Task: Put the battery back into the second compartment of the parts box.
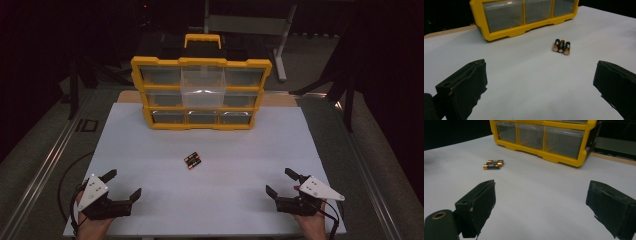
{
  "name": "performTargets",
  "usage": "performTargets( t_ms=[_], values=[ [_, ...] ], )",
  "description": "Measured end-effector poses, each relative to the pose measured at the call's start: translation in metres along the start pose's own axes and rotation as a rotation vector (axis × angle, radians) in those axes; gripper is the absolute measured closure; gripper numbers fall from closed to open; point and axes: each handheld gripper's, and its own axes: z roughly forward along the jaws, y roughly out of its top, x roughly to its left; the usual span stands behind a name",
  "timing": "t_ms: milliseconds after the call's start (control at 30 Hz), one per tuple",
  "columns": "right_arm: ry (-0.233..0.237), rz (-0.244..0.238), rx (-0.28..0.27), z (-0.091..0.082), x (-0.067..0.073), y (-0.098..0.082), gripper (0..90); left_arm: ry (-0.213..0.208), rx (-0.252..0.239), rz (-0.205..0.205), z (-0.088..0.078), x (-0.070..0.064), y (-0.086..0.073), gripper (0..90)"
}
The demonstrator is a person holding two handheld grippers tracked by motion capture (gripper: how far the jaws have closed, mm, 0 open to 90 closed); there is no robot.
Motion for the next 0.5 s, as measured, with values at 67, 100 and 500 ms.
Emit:
performTargets(
  t_ms=[67,100,500],
  values=[
    [-0.001,-0.004,0.001,0.0002,0.0001,-0.0001,8.5,0.005,0.003,-0.002,-0.0009,0.0002,0.0007,0.0],
    [-0.001,-0.008,0.000,0.0003,0.0004,-0.0001,8.5,0.013,0.007,-0.004,-0.0015,0.0000,0.0015,0.0],
    [0.035,-0.021,0.020,0.0034,0.0014,-0.0003,8.8,0.012,0.037,0.011,0.0013,-0.0018,0.0101,0.0]
  ],
)
